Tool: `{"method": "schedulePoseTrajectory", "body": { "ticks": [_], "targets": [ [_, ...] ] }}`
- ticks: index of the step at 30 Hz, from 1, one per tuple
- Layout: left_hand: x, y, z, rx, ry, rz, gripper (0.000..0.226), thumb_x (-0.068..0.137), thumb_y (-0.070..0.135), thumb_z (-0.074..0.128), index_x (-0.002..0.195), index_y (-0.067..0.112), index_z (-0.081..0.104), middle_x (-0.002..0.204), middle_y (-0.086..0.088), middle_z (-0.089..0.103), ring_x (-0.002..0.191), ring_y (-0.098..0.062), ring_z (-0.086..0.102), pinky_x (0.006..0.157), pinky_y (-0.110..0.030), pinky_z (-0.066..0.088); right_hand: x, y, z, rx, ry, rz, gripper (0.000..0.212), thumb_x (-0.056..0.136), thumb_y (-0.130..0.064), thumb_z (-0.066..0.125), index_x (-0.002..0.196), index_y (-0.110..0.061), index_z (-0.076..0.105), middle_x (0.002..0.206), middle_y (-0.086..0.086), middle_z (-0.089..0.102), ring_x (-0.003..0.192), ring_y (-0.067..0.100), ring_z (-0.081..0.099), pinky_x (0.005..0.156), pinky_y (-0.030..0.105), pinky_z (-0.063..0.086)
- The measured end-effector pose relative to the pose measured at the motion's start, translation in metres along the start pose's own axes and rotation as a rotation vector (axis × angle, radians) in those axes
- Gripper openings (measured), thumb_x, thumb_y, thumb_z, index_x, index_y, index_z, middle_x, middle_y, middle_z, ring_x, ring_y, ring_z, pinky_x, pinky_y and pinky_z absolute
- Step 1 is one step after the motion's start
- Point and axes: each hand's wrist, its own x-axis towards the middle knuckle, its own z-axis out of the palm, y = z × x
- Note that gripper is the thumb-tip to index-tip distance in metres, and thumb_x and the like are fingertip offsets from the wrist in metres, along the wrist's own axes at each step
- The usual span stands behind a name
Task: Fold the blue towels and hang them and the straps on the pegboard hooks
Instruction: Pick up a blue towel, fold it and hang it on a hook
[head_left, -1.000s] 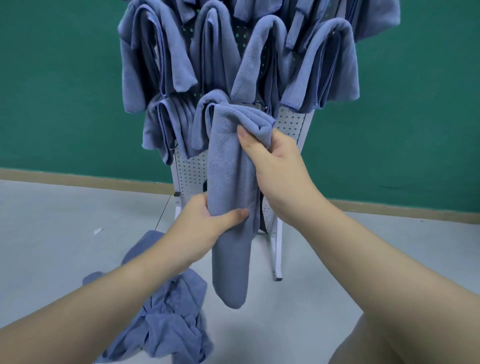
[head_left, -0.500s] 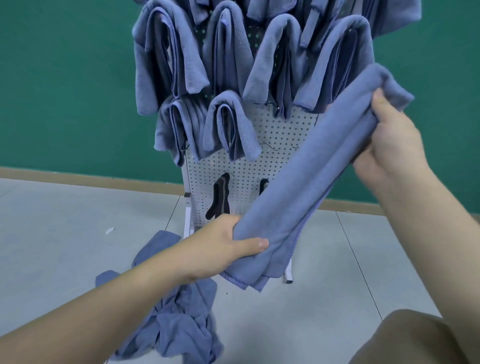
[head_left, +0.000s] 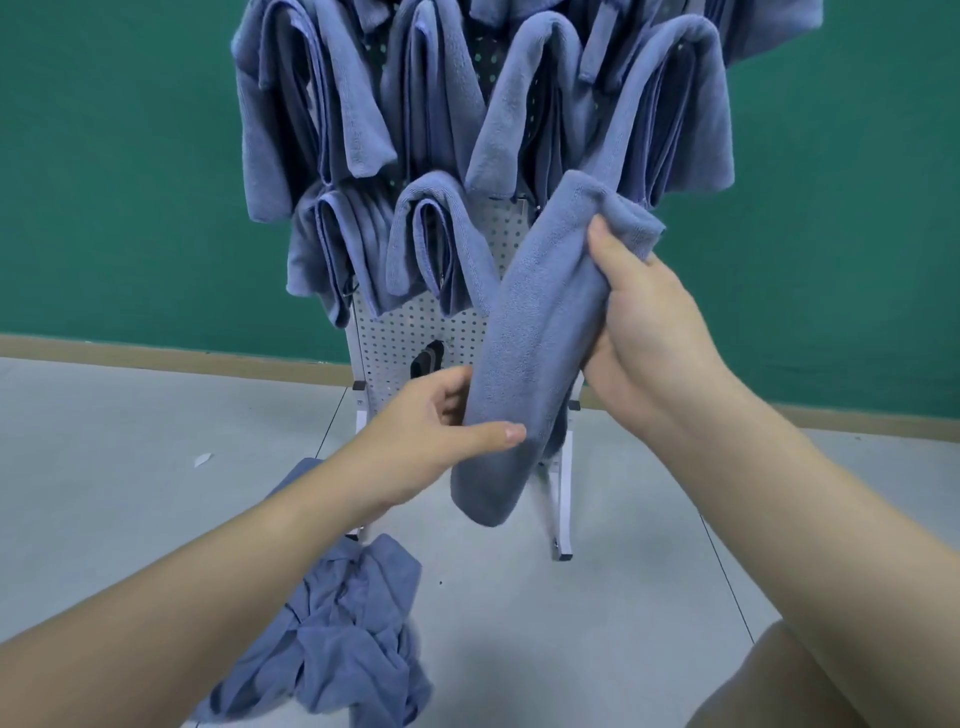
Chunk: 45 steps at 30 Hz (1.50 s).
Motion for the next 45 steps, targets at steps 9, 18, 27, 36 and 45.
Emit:
{"method": "schedulePoseTrajectory", "body": {
  "ticks": [9,18,27,36,45],
  "targets": [
    [-0.008,0.008,-0.024,0.069,0.028,-0.054,0.053,0.079,0.044,0.086,0.110,0.004,0.071,0.111,-0.023,0.073,0.089,-0.019,0.068,0.085,-0.044,0.053,0.026,0.013,-0.040,-0.192,0.223,0.026,0.013,0.104,-0.018,0.060,0.113,-0.011,0.066,0.116,0.005,0.074,0.105,0.017,0.073,0.084,0.035,0.061],
    [-0.009,0.021,-0.054,-0.108,0.033,-0.019,0.039,0.084,0.021,0.080,0.119,0.007,0.070,0.112,-0.015,0.077,0.097,-0.023,0.073,0.084,-0.032,0.059,0.020,0.033,-0.066,-0.987,0.045,-0.068,0.032,0.094,-0.009,0.062,0.123,-0.022,0.061,0.117,-0.001,0.071,0.101,0.023,0.072,0.087,0.034,0.060],
    [0.009,0.039,-0.045,-0.211,-0.161,-0.033,0.042,0.089,0.024,0.068,0.128,0.006,0.066,0.124,-0.023,0.070,0.104,-0.029,0.070,0.089,-0.036,0.059,-0.003,0.051,-0.030,-1.074,-0.435,-0.323,0.087,0.084,-0.011,0.075,0.158,-0.033,0.036,0.153,-0.012,0.050,0.138,0.001,0.048,0.114,0.031,0.043],
    [0.026,0.050,-0.024,0.125,0.237,0.110,0.030,0.084,0.035,0.082,0.104,0.016,0.072,0.097,-0.005,0.077,0.081,-0.011,0.069,0.082,-0.029,0.055,0.008,0.038,-0.020,-0.872,-0.102,-0.444,0.059,0.080,0.009,0.059,0.120,-0.032,0.069,0.104,-0.021,0.071,0.099,-0.005,0.067,0.087,0.016,0.053],
    [0.039,0.034,0.020,0.566,0.493,0.481,0.054,0.083,0.040,0.065,0.133,0.023,0.060,0.125,0.012,0.058,0.114,-0.006,0.056,0.099,-0.030,0.048,0.039,0.018,-0.002,-0.774,0.281,-0.329,0.036,0.078,0.000,0.048,0.087,-0.022,0.073,0.072,-0.010,0.065,0.060,0.008,0.051,0.058,0.025,0.042]
  ]
}}
